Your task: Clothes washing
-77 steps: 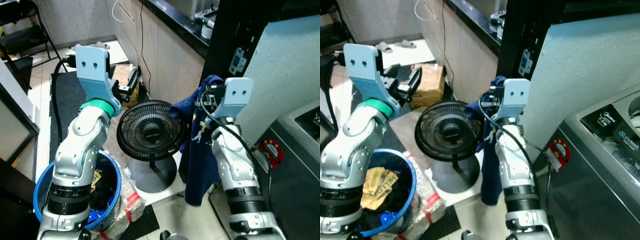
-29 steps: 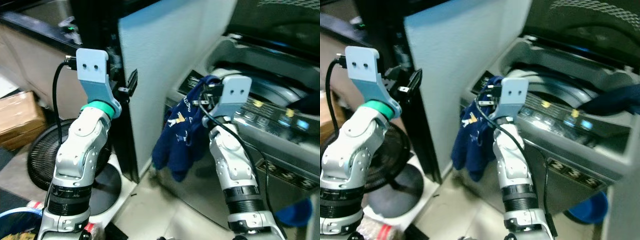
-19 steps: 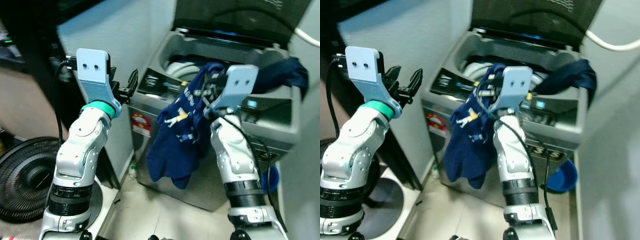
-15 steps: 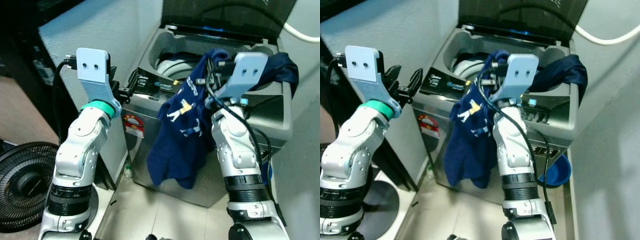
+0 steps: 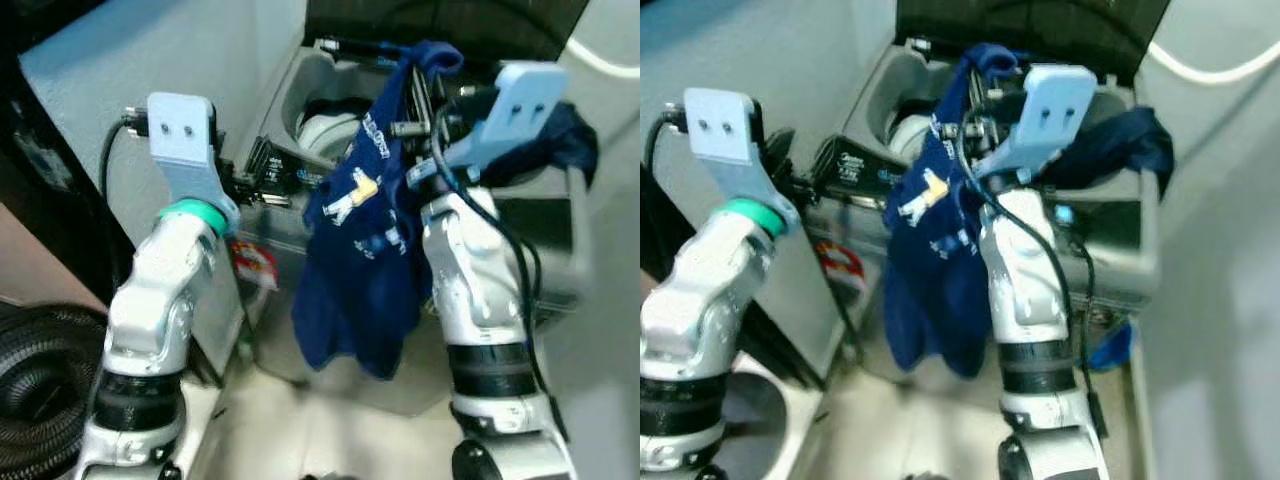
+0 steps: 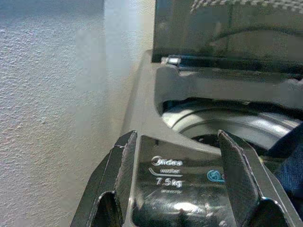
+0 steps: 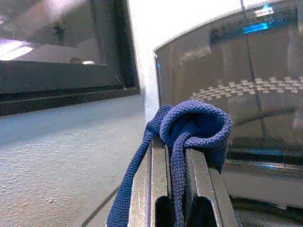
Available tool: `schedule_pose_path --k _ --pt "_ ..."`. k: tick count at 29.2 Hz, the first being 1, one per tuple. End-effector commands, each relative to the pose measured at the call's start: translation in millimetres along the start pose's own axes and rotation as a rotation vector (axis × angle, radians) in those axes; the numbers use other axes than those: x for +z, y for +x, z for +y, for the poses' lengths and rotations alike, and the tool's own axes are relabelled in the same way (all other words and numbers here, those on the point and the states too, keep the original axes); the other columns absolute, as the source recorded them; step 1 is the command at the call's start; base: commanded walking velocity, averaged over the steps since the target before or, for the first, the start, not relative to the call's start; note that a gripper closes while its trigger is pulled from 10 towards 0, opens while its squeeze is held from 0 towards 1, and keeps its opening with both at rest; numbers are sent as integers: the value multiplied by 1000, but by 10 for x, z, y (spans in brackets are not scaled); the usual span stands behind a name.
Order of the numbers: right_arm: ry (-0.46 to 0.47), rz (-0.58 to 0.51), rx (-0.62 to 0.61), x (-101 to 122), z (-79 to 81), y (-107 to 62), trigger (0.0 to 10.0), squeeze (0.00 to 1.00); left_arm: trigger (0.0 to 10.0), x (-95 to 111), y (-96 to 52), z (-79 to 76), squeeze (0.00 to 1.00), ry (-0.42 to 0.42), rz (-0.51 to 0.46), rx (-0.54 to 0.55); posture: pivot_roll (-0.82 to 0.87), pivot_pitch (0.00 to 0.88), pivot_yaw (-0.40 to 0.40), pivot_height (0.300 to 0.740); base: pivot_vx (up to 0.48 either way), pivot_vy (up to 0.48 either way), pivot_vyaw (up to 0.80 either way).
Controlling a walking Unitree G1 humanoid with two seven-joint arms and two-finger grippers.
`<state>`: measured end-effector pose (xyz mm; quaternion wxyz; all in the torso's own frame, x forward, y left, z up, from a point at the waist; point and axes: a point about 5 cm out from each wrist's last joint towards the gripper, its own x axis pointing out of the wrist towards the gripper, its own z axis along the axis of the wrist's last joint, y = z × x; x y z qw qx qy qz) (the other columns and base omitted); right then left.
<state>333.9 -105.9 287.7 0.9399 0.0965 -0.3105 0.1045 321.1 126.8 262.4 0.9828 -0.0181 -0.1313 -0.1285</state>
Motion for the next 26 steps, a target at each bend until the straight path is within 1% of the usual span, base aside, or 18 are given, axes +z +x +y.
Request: schedule_pose_path --k 1,3,5,26 --pt "0 -8 2 19 24 7 10000 0 10000 -7 -12 15 0 13 3 5 83 0 53 740 0 0 0" --pt "26 29 -14 -45 11 -5 10000 0 10000 -9 -13 15 0 14 4 6 83 0 52 740 0 0 -800" --pt "6 44 -16 -72 -6 -10 10000 0 10000 -12 -13 17 0 14 5 5 82 0 54 740 0 0 -800" --pt "-5 52 -18 -80 -18 -16 10000 0 10000 -15 -8 5 0 13 7 2 82 0 54 740 0 0 -800"
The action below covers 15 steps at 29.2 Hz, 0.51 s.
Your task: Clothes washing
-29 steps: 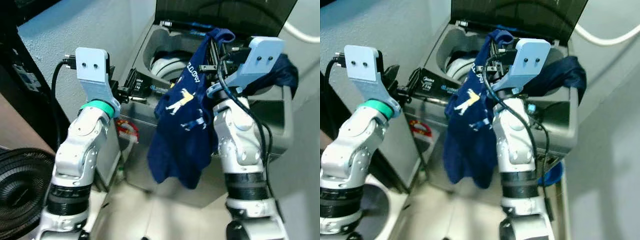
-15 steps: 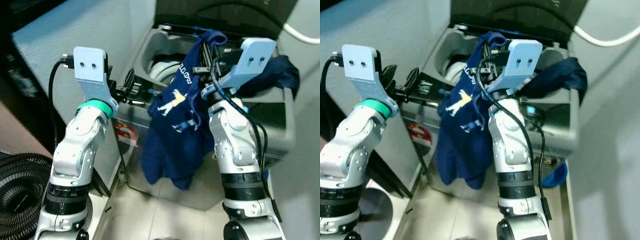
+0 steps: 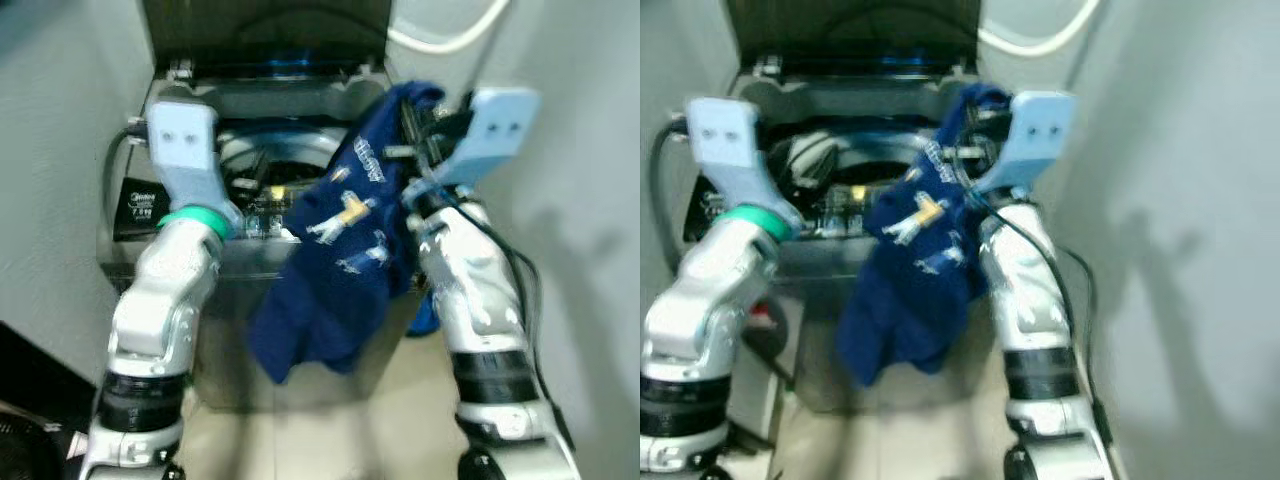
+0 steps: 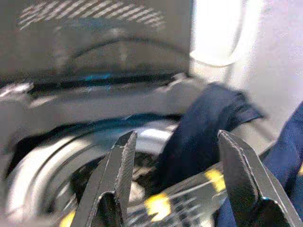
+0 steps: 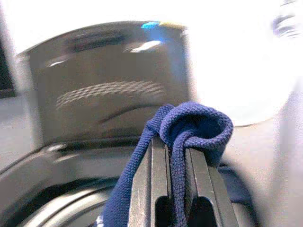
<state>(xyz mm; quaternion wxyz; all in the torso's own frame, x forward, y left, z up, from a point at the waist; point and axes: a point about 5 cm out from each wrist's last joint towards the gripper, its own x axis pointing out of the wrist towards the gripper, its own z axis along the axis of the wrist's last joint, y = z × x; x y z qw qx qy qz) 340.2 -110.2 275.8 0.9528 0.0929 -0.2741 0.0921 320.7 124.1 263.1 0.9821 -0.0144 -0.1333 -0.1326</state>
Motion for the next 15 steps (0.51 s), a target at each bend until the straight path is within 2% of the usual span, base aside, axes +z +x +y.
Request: schedule_pose_path --k 1,5,10,15 --pt "3 -25 17 43 61 7 10000 0 10000 -22 -14 31 0 6 10 11 82 0 54 740 0 0 -800" --pt "4 -32 40 49 91 2 10000 0 10000 -20 -16 30 0 3 5 13 82 0 53 740 0 0 -731" --pt "-5 -26 139 16 217 -38 10000 0 10000 -2 -18 21 0 12 -15 17 82 0 52 740 304 357 0" --pt "-7 -20 168 2 262 -47 10000 0 10000 5 -17 -1 0 22 -22 13 82 0 50 740 318 360 0"
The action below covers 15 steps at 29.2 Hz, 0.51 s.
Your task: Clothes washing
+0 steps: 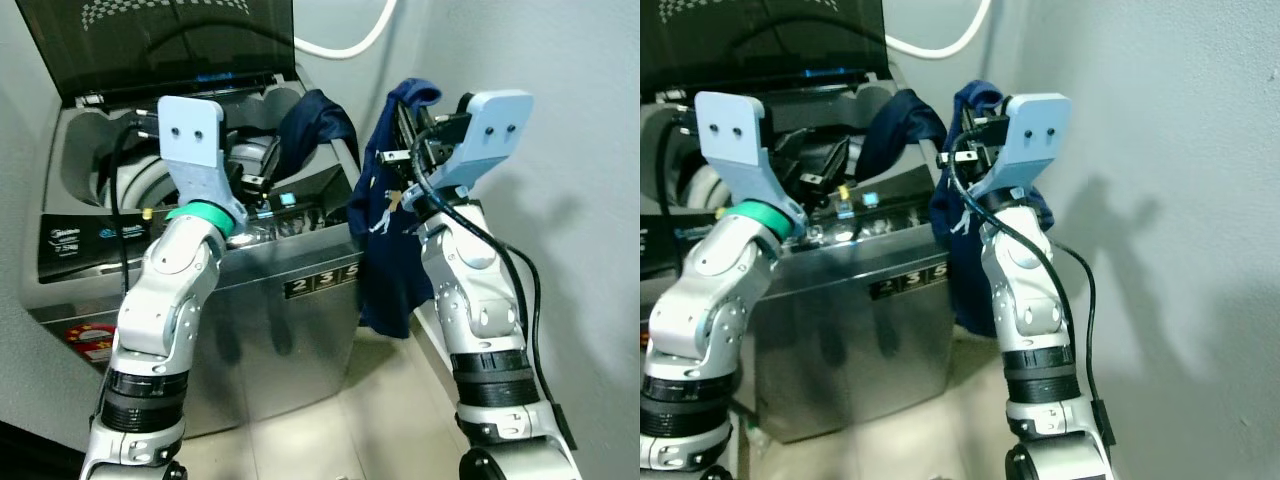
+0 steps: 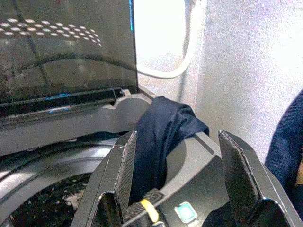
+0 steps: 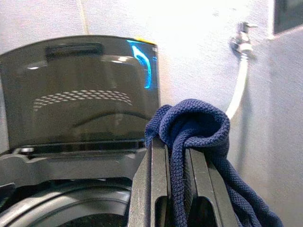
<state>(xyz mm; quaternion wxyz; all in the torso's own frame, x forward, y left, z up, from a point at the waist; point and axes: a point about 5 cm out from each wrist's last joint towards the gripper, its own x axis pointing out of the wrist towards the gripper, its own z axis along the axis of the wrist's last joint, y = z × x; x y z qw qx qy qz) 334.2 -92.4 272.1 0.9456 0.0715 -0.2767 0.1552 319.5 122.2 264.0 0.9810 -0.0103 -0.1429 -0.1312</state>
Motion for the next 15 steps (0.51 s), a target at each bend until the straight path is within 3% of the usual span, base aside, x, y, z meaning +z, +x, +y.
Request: schedule_pose_path --k 1,12,15 --pt "-4 -27 34 43 80 12 10000 0 10000 -5 -14 21 0 11 -3 12 82 0 50 740 322 356 0" --pt "-9 -20 33 23 64 13 10000 0 10000 -17 -10 15 0 20 -1 14 81 0 48 740 323 323 0" --pt "-10 -20 32 22 63 12 10000 0 10000 -25 -9 16 0 21 7 15 81 0 48 740 0 0 0"
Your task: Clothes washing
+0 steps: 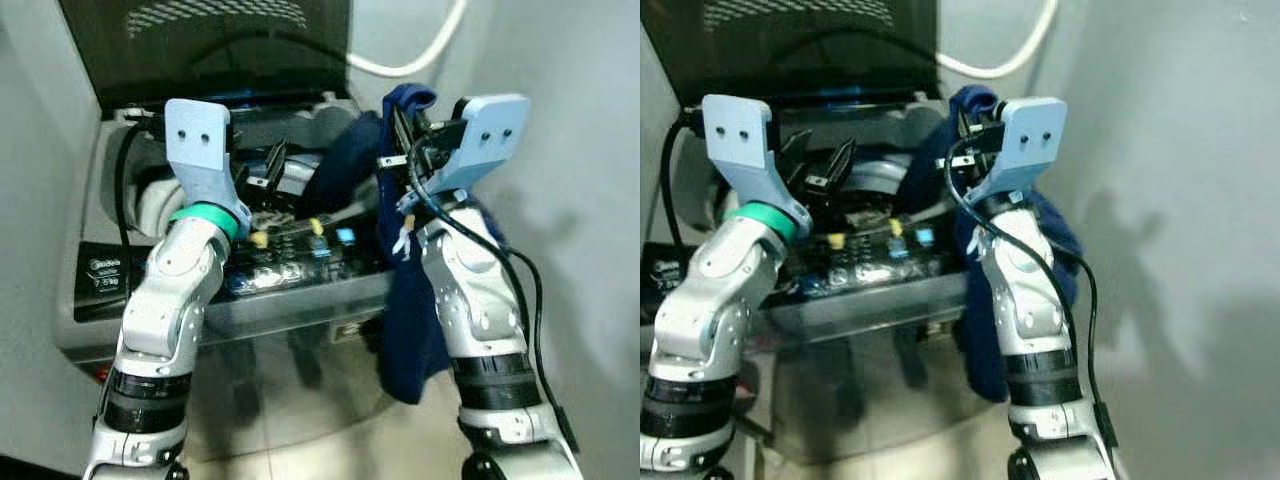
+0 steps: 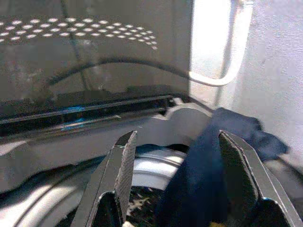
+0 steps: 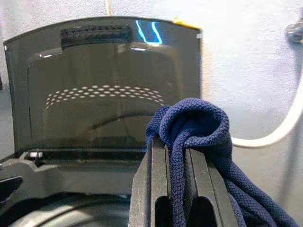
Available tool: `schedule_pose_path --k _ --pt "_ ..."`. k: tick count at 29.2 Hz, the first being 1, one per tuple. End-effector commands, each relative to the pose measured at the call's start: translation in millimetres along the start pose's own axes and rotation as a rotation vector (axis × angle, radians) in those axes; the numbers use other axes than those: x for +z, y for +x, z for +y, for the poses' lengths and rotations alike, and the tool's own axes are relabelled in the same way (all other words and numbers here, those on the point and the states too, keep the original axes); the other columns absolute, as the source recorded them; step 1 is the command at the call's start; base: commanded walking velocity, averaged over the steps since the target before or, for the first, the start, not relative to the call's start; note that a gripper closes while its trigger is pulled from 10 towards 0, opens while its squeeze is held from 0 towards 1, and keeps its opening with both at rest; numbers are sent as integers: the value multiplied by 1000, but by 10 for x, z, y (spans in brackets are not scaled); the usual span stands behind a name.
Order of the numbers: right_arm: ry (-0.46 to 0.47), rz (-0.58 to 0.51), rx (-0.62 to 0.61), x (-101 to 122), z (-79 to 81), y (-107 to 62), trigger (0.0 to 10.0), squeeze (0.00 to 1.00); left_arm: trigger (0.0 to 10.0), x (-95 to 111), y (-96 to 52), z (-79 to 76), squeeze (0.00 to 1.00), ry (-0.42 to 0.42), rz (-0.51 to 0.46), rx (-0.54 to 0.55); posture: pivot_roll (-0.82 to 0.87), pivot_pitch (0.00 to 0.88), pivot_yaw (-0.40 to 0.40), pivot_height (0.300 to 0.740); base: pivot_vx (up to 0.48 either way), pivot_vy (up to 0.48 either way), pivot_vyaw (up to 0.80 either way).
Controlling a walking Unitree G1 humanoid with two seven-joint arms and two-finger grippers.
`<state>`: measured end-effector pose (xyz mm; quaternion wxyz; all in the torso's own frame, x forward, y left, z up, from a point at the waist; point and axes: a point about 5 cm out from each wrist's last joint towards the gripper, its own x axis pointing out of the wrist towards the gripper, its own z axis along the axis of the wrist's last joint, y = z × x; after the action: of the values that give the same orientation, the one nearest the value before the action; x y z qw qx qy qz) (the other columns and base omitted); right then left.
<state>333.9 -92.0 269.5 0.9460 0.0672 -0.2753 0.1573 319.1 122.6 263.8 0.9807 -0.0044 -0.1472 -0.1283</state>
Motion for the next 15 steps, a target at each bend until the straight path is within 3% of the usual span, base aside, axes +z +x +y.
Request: schedule_pose_path --k 1,15 --pt "-5 -24 25 43 59 27 10000 0 10000 -35 -1 14 0 12 21 12 81 0 48 740 0 0 0" --pt "-22 -24 44 30 84 29 10000 0 10000 -19 2 -4 0 22 5 -7 82 0 48 740 0 0 0"
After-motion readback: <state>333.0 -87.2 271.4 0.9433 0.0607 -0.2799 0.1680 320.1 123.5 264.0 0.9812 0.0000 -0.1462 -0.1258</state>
